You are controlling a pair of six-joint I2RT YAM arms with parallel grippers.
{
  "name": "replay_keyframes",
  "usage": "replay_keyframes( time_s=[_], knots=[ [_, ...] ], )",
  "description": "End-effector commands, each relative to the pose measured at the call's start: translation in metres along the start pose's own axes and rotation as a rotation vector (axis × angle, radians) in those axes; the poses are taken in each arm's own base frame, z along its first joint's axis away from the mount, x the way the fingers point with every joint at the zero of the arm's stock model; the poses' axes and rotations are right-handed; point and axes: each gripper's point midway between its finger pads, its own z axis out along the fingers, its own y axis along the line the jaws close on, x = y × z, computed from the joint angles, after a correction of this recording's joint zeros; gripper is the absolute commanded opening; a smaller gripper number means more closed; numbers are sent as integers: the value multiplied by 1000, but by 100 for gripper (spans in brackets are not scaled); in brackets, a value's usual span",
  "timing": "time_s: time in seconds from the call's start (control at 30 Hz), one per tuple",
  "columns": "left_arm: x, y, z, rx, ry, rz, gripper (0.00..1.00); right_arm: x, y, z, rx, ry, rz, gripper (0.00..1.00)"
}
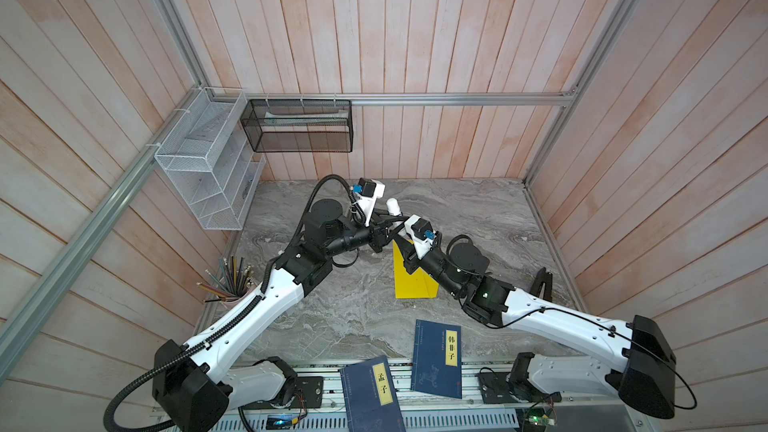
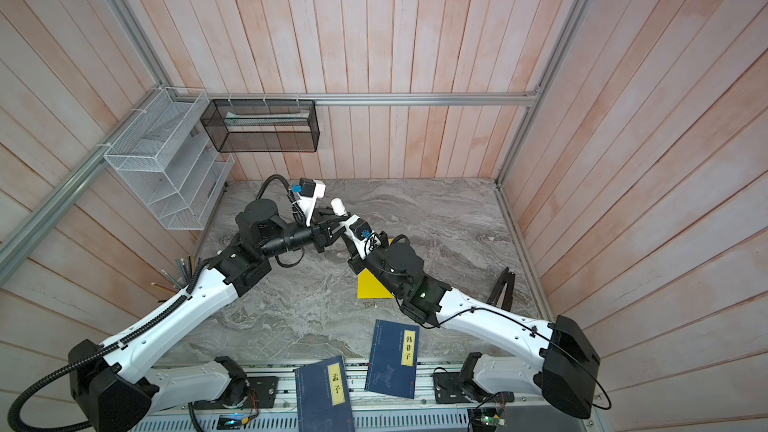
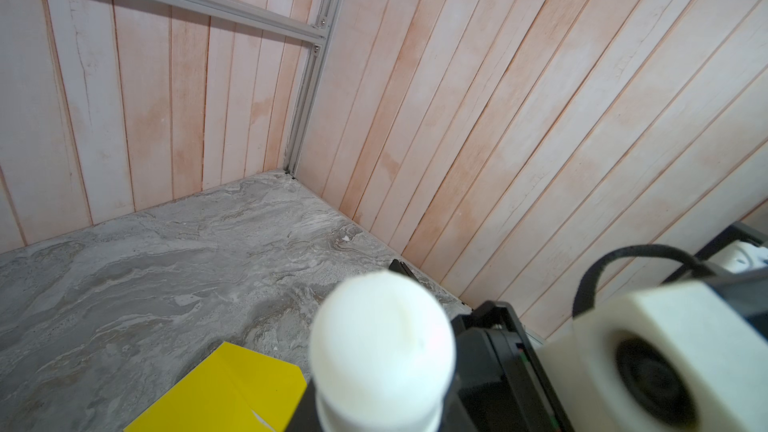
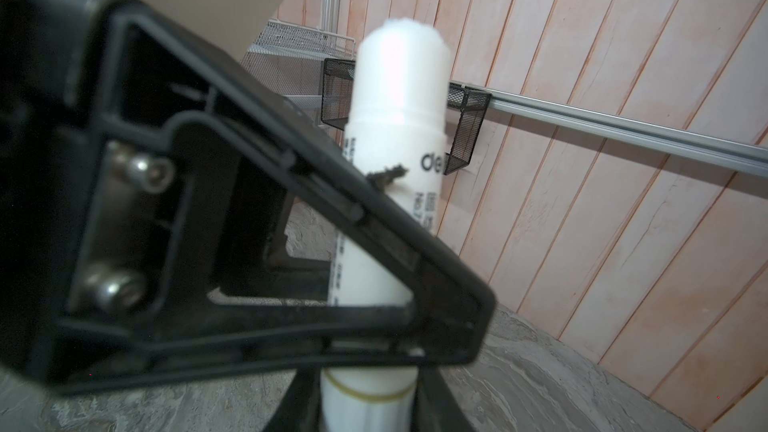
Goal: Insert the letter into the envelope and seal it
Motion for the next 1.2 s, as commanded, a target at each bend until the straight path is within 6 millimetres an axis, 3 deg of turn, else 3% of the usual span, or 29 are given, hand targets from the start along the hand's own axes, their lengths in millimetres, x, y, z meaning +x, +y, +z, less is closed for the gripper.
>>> replay_keyframes(
  time_s=[0.0, 0.23, 0.53, 0.73, 0.83, 0.9, 0.97, 1.17],
  knots=[
    [4, -3, 0, 17, 0, 25, 0, -19, 2, -2, -39, -42, 42, 20],
    [1, -10, -4, 51, 14, 56, 0, -27, 8, -15, -185, -88, 111, 12],
    [2, -23, -6, 150, 40, 61, 0, -52, 25, -48, -519, -184, 211, 12],
    [-1, -32, -8, 206, 33, 48, 0, -61, 21, -65, -679, -223, 332, 13],
    [-1, -33, -8, 218, 33, 41, 0, -62, 17, -67, -702, -236, 361, 21],
    [-3, -31, -8, 210, 25, 31, 0, -61, 13, -64, -666, -232, 345, 43],
    [-5, -26, -7, 189, 11, 8, 0, -57, 4, -59, -585, -237, 321, 55],
    [-18, 13, -13, 83, -103, -179, 0, -26, -18, -41, -195, -175, 110, 66]
  ],
)
